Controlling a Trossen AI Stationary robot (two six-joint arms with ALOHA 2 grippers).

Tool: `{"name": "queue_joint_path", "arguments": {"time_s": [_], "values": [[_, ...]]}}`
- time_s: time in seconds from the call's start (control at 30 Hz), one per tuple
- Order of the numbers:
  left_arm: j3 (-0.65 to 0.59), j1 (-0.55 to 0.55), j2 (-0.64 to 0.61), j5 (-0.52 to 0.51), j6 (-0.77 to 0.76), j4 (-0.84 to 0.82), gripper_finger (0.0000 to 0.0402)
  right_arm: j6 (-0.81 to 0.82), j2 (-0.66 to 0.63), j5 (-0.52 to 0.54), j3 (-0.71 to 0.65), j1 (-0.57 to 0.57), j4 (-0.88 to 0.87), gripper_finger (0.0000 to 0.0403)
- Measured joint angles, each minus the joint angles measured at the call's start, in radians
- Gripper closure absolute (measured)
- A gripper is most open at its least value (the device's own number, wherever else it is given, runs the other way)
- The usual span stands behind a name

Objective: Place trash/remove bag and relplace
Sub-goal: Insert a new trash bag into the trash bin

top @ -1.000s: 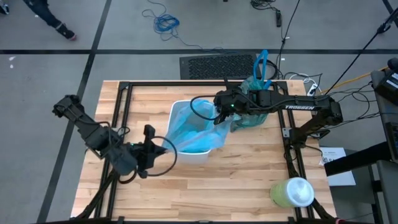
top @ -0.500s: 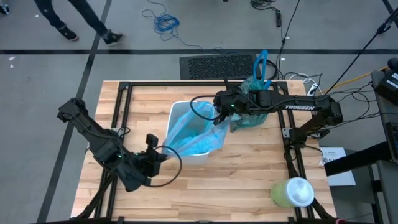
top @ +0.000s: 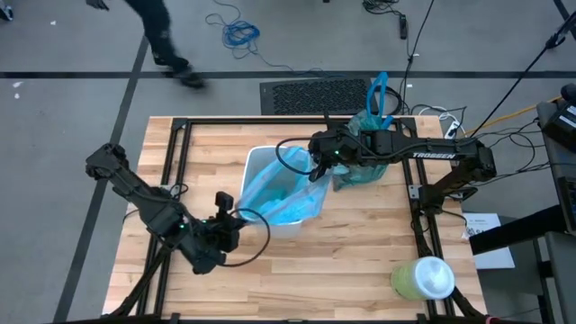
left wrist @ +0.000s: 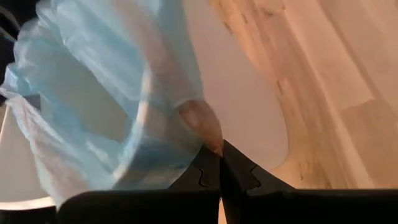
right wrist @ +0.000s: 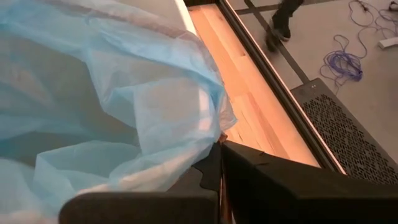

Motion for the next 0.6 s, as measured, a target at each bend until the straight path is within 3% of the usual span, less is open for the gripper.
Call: {"name": "queue_joint_path", "arguments": {"time_s": [0.33,0.43,0.6], "values": [[-0.013,0.063,0.0,0.011,-0.004,-0.003,0.0401,-0.133,-0.012,0.108,0.0,0.062,0.011,0.0394],[-0.013,0.064,0.0,0.01,-0.004,-0.001,0.0401,-0.143,-0.025,0.108,0.0,0.079,0.016,0.0369],[-0.013,0.064,0.0,0.01,-0.005,0.001,0.0401,-0.156,-0.047,0.104,0.0,0.092,0.039,0.0295]]}}
